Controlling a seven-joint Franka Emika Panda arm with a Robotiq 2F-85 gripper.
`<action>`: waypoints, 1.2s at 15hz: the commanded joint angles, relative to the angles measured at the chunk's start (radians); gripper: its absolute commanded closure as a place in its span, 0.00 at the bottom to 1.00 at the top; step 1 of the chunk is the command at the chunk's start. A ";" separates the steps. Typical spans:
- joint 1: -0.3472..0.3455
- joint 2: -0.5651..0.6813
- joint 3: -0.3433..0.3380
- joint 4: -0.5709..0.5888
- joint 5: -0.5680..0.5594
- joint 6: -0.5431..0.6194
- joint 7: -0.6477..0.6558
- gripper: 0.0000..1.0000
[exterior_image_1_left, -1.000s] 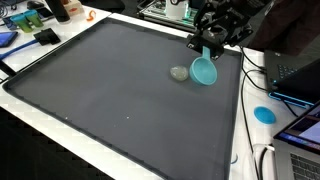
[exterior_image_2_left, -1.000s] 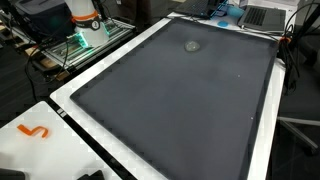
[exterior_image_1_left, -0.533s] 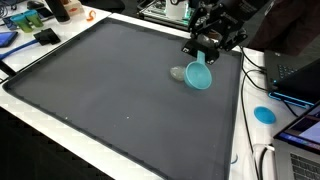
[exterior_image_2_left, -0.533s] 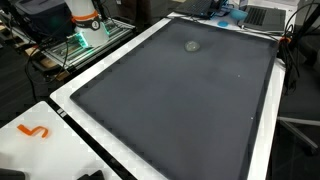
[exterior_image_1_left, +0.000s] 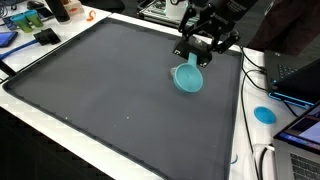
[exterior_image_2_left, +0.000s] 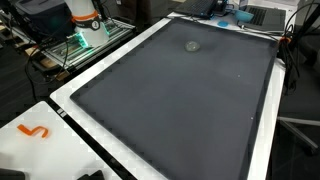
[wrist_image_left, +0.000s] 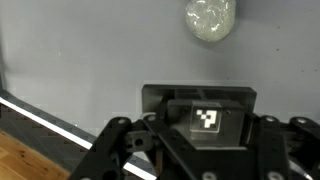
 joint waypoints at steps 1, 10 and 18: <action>-0.027 -0.006 -0.008 0.001 0.046 0.036 -0.014 0.69; -0.130 -0.034 -0.013 -0.035 0.231 0.133 -0.107 0.69; -0.245 -0.084 -0.003 -0.112 0.481 0.217 -0.284 0.69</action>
